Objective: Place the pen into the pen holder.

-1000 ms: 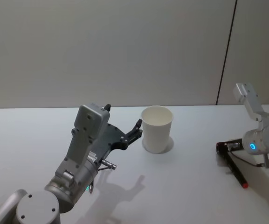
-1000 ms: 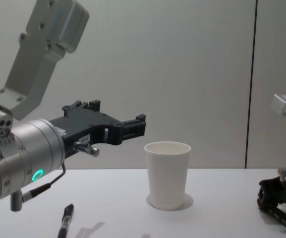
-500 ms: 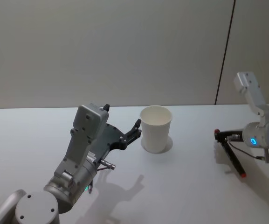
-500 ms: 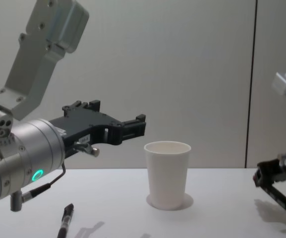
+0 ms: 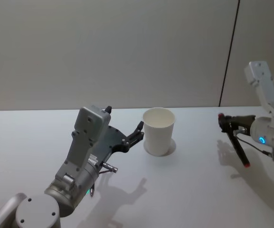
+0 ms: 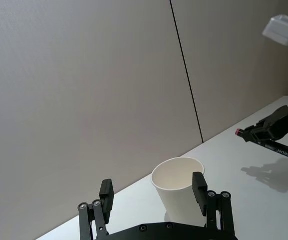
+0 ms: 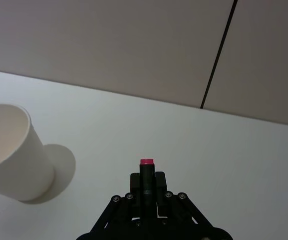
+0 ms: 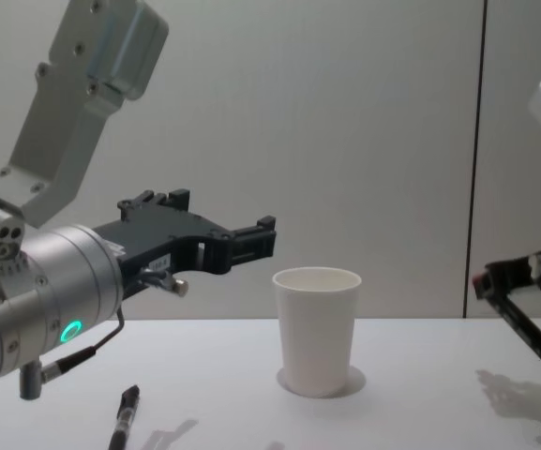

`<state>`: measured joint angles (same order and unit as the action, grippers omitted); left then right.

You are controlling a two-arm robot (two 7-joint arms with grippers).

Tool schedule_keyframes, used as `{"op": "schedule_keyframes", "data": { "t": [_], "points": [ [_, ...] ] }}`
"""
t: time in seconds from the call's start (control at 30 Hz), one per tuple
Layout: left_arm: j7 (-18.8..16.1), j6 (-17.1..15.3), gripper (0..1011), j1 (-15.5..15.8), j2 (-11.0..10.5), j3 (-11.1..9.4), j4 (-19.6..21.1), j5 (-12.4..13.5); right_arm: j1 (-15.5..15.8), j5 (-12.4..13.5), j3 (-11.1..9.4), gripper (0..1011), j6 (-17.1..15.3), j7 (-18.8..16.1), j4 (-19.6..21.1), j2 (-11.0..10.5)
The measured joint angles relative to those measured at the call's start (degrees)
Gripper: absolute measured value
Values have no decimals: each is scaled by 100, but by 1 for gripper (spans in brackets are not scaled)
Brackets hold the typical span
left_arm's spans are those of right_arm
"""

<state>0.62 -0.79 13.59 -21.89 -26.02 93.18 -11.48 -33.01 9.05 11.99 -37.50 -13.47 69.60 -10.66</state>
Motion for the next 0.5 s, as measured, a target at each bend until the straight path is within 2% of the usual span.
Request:
{"op": "schedule_keyframes", "data": {
  "t": [0.5],
  "points": [
    [0,0,1004,0,0,0,0,0,453,-21,-9,161,1199,25,617,-126]
  ]
}}
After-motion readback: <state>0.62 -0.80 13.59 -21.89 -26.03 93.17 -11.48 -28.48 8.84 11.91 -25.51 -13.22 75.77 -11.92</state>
